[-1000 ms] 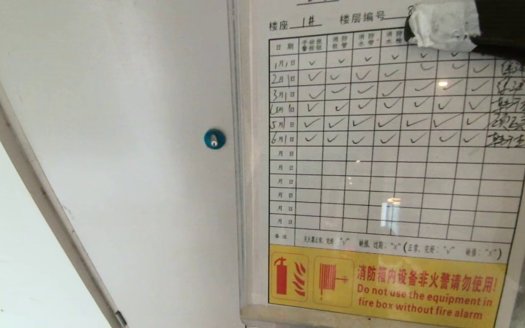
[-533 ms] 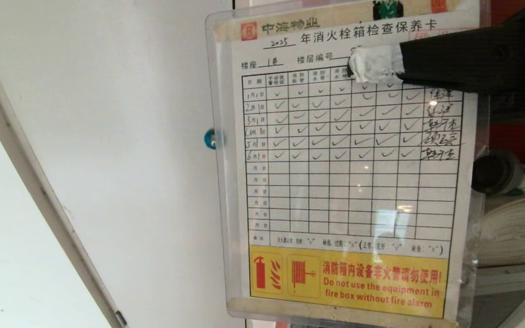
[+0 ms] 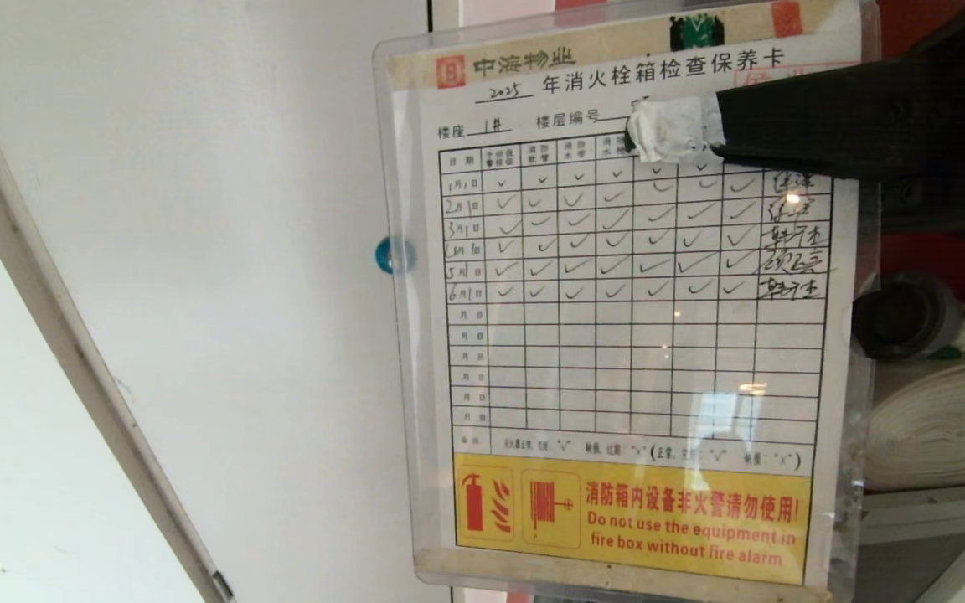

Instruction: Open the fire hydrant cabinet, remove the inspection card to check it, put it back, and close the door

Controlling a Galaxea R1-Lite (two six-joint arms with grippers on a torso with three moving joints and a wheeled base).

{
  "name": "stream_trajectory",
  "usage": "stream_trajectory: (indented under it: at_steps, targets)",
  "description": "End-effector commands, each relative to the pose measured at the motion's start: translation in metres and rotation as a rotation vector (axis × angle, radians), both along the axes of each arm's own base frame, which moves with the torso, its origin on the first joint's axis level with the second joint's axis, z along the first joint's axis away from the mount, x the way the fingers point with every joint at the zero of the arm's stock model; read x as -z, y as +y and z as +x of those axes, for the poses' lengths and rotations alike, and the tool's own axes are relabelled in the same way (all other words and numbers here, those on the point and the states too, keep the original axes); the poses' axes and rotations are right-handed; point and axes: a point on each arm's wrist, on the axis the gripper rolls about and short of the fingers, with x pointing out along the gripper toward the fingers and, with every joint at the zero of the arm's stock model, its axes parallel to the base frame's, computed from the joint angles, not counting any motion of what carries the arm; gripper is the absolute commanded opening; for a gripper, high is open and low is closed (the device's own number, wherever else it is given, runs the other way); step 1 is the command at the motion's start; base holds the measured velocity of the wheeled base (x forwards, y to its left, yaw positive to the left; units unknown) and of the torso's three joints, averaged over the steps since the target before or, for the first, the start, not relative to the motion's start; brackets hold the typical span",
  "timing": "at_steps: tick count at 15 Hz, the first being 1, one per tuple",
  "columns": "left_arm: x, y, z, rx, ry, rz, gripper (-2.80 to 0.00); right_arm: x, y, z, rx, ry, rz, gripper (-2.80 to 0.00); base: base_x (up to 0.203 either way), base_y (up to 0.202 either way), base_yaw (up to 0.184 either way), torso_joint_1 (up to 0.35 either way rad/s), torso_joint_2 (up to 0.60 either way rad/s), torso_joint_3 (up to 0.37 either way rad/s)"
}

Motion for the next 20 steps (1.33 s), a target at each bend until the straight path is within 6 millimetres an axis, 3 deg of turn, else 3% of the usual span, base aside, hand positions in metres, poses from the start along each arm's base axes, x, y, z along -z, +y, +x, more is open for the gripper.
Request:
stream_trajectory:
  at_steps: [1, 11, 20]
  targets:
    - [0.002, 0.000, 0.000, 0.000, 0.005, 0.001, -2.80, -0.004, -0.006, -0.008, -0.002, -0.011, 0.012, -2.80, 0.000, 0.000, 0.000, 0.000, 0.00, 0.000]
    - [0.002, 0.000, 0.000, 0.000, 0.005, 0.000, -2.80, -0.012, -0.047, -0.048, 0.045, -0.041, 0.041, -2.80, 0.000, 0.000, 0.000, 0.000, 0.00, 0.000]
    - [0.002, 0.000, 0.000, 0.001, 0.005, -0.001, -2.80, -0.021, -0.089, -0.070, 0.253, -0.023, 0.019, -2.80, 0.000, 0.000, 0.000, 0.000, 0.00, 0.000]
